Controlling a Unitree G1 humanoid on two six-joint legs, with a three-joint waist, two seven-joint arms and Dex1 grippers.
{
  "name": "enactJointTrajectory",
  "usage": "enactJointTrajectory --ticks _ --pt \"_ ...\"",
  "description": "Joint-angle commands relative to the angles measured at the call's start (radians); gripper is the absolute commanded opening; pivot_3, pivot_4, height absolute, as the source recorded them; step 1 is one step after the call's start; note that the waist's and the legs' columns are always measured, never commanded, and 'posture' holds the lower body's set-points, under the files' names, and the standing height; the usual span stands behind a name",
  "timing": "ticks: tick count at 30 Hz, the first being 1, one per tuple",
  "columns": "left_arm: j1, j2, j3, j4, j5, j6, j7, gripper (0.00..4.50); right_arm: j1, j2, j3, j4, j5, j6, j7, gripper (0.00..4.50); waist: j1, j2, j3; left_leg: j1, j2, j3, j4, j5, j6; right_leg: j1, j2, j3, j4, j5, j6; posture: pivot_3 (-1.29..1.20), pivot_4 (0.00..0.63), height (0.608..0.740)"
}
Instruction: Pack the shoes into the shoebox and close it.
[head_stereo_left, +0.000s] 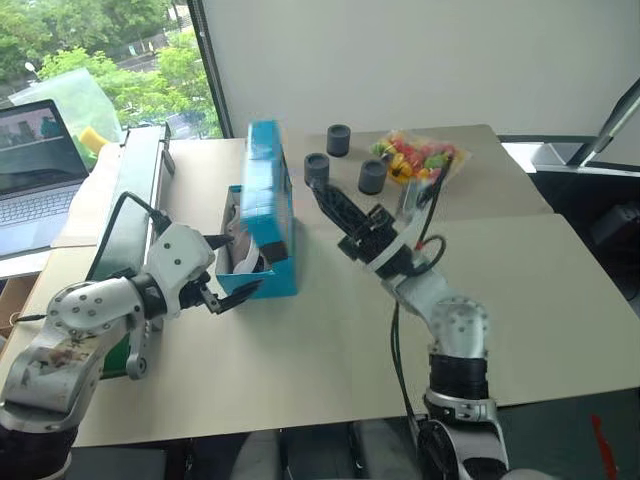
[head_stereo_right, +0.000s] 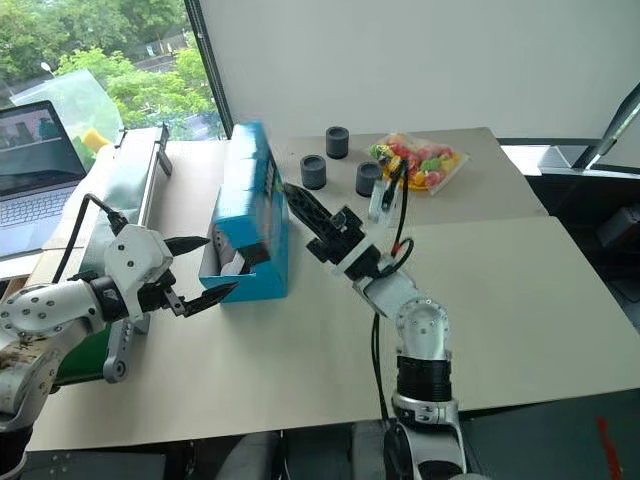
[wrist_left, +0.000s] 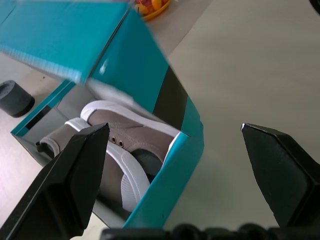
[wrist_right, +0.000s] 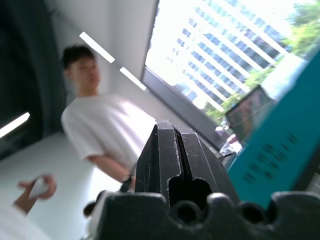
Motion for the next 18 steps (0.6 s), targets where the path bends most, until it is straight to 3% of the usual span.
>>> enactJointTrajectory --ticks 1,6,9,18 --pt "0.002 0.008 0.041 -0.063 -0.010 0.012 0.022 4.50 -0.079 -0.082 0.114 -0.044 -0.088 0.040 0.072 0.03 0.004 -0.001 0.000 0.000 0.000 0.000 0.000 0.000 0.000 0.000 0.000 0.000 0.000 -0.001 0.002 0.00 0.150 0.736" --pt "0.023 0.006 0.076 -0.097 -0.021 0.042 0.043 4.50 -0.216 -0.120 0.267 0.153 -0.351 -0.023 0.090 0.03 0.003 -0.001 0.000 0.001 0.000 0.001 0.000 0.000 0.000 -0.001 0.002 0.001 0.000 -0.001 0.002 0.00 0.150 0.736" --pt "0.061 0.012 0.118 -0.130 -0.029 0.069 0.052 4.50 -0.306 -0.061 0.325 0.360 -0.495 -0.103 0.082 0.03 0.000 -0.001 0.000 0.001 0.000 0.001 0.000 0.000 0.000 -0.001 0.002 0.001 0.000 -0.001 0.001 0.00 0.150 0.736" --pt "0.249 -0.028 0.360 -0.277 -0.073 0.193 0.106 4.50 -0.531 0.056 0.271 0.771 -0.651 -0.311 0.232 0.03 -0.006 -0.002 0.001 -0.008 0.000 0.001 0.000 -0.001 -0.002 -0.011 0.001 0.001 0.003 0.004 -0.006 0.00 0.150 0.736"
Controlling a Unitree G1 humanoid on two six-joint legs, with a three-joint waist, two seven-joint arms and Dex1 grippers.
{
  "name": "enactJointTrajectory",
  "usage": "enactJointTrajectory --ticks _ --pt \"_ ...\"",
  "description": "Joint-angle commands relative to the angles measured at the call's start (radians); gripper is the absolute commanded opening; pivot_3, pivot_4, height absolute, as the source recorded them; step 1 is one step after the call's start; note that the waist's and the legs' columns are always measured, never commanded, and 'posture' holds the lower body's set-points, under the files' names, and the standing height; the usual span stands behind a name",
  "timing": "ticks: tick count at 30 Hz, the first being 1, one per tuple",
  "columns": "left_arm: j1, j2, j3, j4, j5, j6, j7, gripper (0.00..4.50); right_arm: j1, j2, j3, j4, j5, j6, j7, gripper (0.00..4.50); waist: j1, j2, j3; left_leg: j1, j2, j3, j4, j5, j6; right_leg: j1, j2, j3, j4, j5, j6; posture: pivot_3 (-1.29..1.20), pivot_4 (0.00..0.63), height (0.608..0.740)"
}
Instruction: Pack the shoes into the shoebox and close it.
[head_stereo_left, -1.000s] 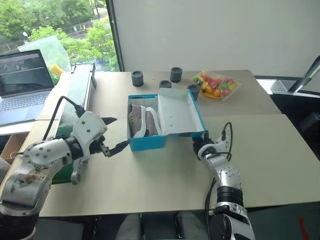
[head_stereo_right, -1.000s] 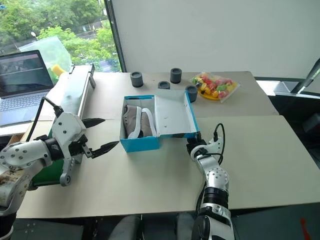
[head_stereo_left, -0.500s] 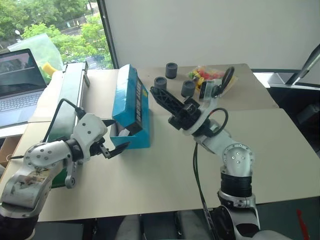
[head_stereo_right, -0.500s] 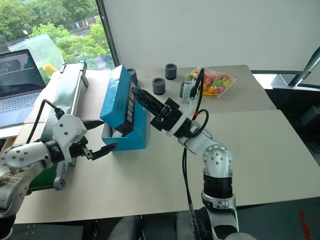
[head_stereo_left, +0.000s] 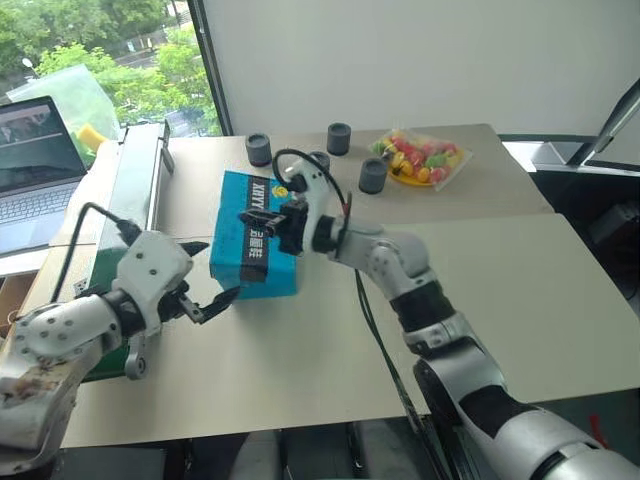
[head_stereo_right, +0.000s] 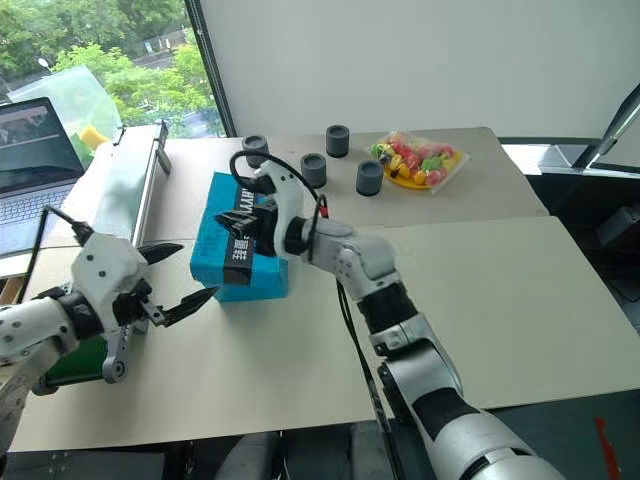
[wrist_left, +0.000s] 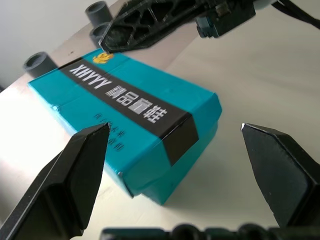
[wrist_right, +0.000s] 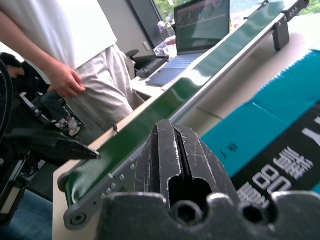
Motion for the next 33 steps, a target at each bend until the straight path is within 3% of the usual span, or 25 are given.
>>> enactJointTrajectory --ticks 1,7,12,25,29,33 --pt "0.060 -0.021 0.118 -0.075 -0.015 0.032 0.029 4.50 -0.057 0.032 -0.021 0.080 -0.062 -0.093 0.067 0.03 0.003 0.000 0.000 0.000 0.000 0.000 0.000 0.000 -0.001 0.000 0.000 0.000 -0.001 0.000 0.000 0.00 0.150 0.736" --pt "0.103 -0.044 0.162 -0.107 -0.013 0.038 0.053 4.50 -0.059 0.113 0.103 0.169 -0.228 -0.128 0.105 0.03 0.000 0.000 0.000 0.000 0.000 0.000 0.000 -0.001 -0.001 0.000 0.000 -0.001 0.000 0.000 0.000 0.00 0.150 0.736" --pt "0.090 -0.051 0.152 -0.106 -0.017 0.038 0.080 4.50 -0.036 0.117 0.230 0.245 -0.397 -0.132 0.101 0.03 -0.001 -0.001 0.000 0.001 0.000 0.000 0.000 0.000 -0.001 0.000 0.000 -0.001 0.000 0.000 -0.001 0.00 0.150 0.736" --pt "0.054 -0.057 0.091 -0.102 -0.032 0.037 0.120 4.50 -0.017 0.161 0.267 0.362 -0.536 -0.179 0.101 0.03 -0.001 -0.001 -0.001 0.004 0.000 0.000 0.000 -0.001 -0.002 0.002 0.000 -0.001 0.001 0.000 -0.001 0.00 0.150 0.736" --pt "0.044 -0.067 0.073 -0.102 -0.039 0.036 0.134 4.50 0.008 0.161 0.303 0.379 -0.587 -0.219 0.094 0.03 -0.001 -0.001 -0.001 0.012 0.000 -0.001 0.000 -0.001 -0.002 0.012 0.000 -0.001 0.000 0.000 -0.001 0.00 0.150 0.736" --pt "0.000 -0.162 0.022 -0.087 -0.043 0.034 0.227 4.50 0.049 0.126 0.230 0.254 -0.535 -0.172 0.085 0.03 0.004 -0.002 -0.002 0.018 0.000 -0.001 0.000 -0.001 -0.002 0.017 0.000 -0.001 -0.001 -0.001 -0.001 0.00 0.150 0.736"
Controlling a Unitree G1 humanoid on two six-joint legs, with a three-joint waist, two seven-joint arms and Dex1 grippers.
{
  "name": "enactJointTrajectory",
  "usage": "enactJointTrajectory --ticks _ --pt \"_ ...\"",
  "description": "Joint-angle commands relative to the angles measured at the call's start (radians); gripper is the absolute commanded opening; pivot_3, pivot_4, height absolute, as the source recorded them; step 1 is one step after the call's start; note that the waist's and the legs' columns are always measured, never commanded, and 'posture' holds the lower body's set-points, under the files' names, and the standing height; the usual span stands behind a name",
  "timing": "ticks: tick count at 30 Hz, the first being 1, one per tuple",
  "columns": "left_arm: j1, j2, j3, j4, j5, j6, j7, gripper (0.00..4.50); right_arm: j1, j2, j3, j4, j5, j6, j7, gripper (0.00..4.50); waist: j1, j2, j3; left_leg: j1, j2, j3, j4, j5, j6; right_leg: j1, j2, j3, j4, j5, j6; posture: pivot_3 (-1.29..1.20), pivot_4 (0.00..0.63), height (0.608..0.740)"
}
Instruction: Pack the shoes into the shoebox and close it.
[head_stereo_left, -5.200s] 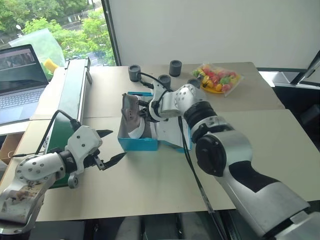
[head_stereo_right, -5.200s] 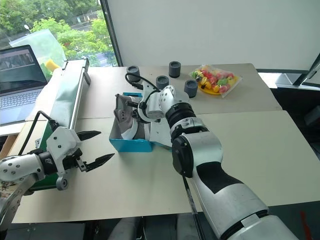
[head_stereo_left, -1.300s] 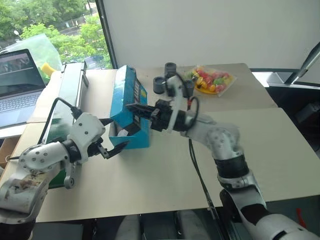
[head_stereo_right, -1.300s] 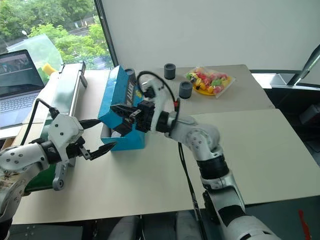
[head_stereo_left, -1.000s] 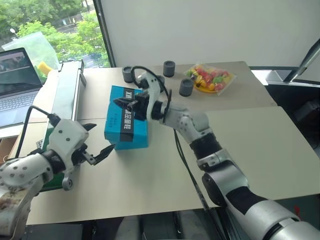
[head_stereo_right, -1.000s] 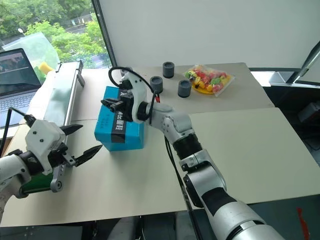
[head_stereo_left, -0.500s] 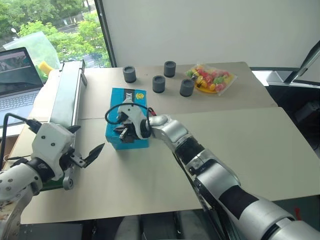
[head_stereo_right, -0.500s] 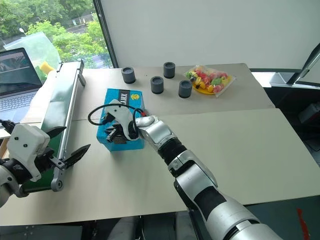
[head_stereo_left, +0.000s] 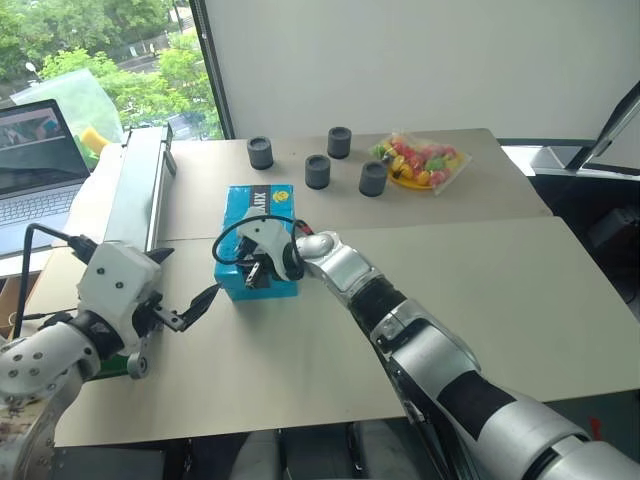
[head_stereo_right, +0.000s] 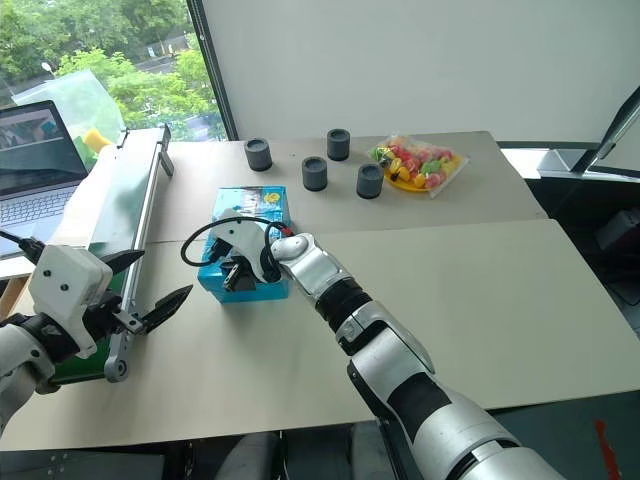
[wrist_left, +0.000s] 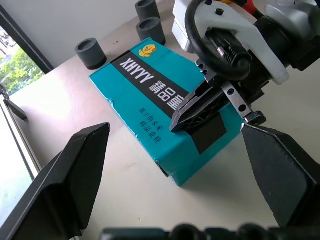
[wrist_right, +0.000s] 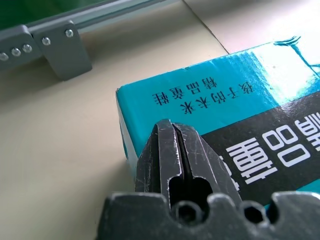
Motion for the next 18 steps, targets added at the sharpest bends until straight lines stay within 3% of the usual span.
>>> enactJointTrajectory --ticks 1,6,11,13,18 --pt "-0.055 -0.093 -0.049 0.006 0.012 -0.010 0.115 4.50 0.090 0.014 -0.096 -0.132 0.061 0.096 -0.004 0.03 0.005 -0.001 0.000 0.000 0.000 0.000 0.000 0.000 0.000 0.000 0.000 0.000 0.000 0.000 0.000 0.00 0.150 0.736" --pt "-0.056 -0.176 -0.091 0.053 0.069 -0.047 0.195 4.50 0.146 -0.092 -0.395 -0.465 0.328 0.374 0.005 0.03 0.020 -0.002 -0.001 -0.006 0.000 -0.001 0.000 0.000 0.000 -0.005 0.000 0.000 0.001 0.000 0.000 0.00 0.150 0.736" --pt "-0.054 -0.254 -0.122 0.100 0.078 -0.051 0.250 4.50 0.164 -0.240 -0.696 -0.625 0.564 0.577 -0.047 0.03 0.031 -0.002 -0.001 -0.010 0.000 -0.002 0.002 0.000 0.000 -0.007 -0.001 -0.002 0.000 0.001 0.000 0.00 0.150 0.736" --pt "-0.057 -0.276 -0.144 0.131 0.100 -0.061 0.265 4.50 0.199 -0.299 -0.727 -0.642 0.533 0.554 -0.096 0.03 0.032 -0.002 -0.001 -0.009 0.000 -0.002 0.002 0.000 0.000 -0.005 -0.001 -0.002 -0.001 0.001 0.000 0.00 0.150 0.736" --pt "-0.063 -0.323 -0.180 0.179 0.124 -0.099 0.286 4.50 0.309 -0.393 -0.589 -0.664 0.319 0.405 -0.216 0.03 0.024 -0.002 -0.001 -0.008 -0.001 0.001 0.002 0.000 0.000 -0.005 0.000 -0.001 -0.001 0.000 0.000 0.00 0.150 0.736"
